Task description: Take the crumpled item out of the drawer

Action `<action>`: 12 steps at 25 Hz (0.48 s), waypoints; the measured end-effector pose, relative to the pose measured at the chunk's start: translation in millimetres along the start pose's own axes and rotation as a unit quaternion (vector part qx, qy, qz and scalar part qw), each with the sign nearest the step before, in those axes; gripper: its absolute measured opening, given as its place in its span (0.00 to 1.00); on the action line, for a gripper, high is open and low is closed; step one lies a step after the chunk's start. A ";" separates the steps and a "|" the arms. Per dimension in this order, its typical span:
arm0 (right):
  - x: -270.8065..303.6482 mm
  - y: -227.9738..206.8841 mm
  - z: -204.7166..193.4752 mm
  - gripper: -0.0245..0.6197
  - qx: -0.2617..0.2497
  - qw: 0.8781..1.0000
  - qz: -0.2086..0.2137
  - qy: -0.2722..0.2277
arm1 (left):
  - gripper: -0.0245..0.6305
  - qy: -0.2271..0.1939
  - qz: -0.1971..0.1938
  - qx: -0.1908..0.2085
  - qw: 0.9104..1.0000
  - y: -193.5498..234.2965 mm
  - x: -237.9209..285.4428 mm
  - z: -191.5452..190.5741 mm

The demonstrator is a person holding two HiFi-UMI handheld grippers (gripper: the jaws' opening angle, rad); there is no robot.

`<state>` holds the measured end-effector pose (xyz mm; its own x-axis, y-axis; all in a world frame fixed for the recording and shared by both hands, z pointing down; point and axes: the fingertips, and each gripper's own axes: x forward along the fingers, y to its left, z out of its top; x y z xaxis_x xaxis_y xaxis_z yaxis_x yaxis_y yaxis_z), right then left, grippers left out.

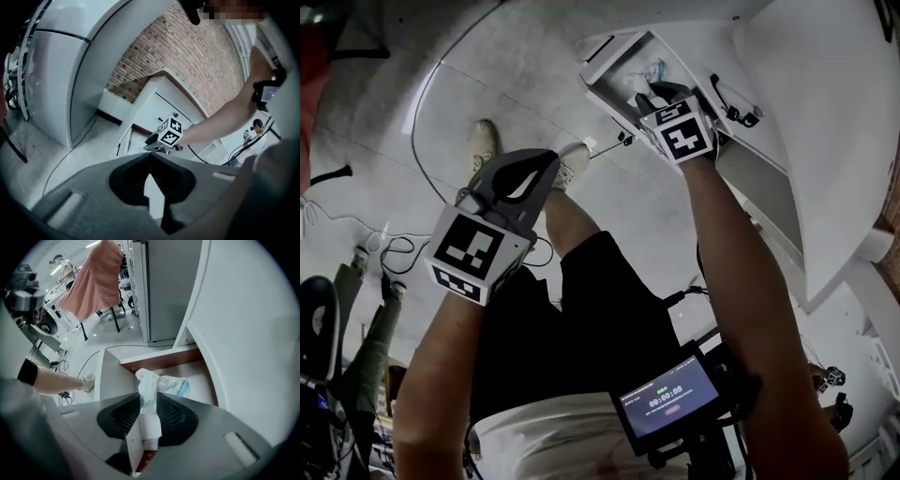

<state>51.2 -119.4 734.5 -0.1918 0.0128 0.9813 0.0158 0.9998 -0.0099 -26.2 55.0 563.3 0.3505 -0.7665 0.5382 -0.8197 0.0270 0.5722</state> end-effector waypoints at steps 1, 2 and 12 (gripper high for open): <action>-5.1 1.1 0.9 0.22 0.003 1.000 -0.002 -0.006 | 0.04 0.003 -0.003 0.004 1.000 -1.8 -1.6 1.6; -10.6 2.1 1.8 0.22 0.005 1.000 -0.005 -0.011 | 0.04 0.006 -0.006 0.008 1.000 -4.1 -3.4 2.7; -66.0 23.7 -1.6 0.22 0.053 0.997 -0.023 -0.056 | 0.04 0.044 -0.041 0.051 0.997 -25.4 -22.1 4.7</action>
<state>65.9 -96.6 669.8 -0.2984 -0.0380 0.9537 -0.0974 0.9952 0.0092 -15.3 68.2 534.0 0.4531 -0.7039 0.5470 -0.8265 -0.1017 0.5537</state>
